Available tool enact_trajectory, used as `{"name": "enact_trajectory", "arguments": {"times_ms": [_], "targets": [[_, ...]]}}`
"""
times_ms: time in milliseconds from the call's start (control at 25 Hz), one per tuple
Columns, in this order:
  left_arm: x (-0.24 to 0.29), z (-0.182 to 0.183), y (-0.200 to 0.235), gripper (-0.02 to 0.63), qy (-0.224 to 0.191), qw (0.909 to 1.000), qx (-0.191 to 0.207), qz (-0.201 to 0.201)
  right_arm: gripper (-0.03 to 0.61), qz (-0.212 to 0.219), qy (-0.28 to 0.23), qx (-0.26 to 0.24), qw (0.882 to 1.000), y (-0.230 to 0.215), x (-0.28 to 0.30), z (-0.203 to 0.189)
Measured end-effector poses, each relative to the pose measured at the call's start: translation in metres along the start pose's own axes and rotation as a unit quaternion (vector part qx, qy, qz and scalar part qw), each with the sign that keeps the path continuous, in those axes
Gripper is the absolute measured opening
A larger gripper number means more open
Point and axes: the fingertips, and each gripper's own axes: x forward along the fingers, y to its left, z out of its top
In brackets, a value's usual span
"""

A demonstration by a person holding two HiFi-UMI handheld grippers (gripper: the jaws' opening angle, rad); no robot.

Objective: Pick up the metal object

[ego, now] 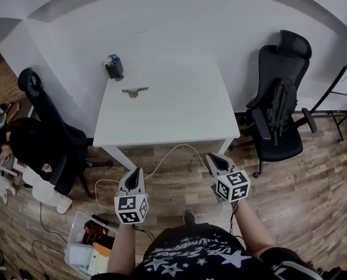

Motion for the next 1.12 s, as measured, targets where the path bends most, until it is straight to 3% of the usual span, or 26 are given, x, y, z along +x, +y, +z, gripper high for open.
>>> {"name": "enact_trajectory", "arguments": {"times_ms": [480,1120], "targets": [[0.059,0.025,-0.005,0.02,0.003,0.9995,0.009,0.03,0.051,0.022,0.012,0.003,1.0,-0.057,0.044,0.018],[0.185,0.051,0.071,0.02,0.005,0.9998,0.01,0.015,0.051,-0.011,0.031,0.007,0.999,-0.1,0.159,0.04]]}}
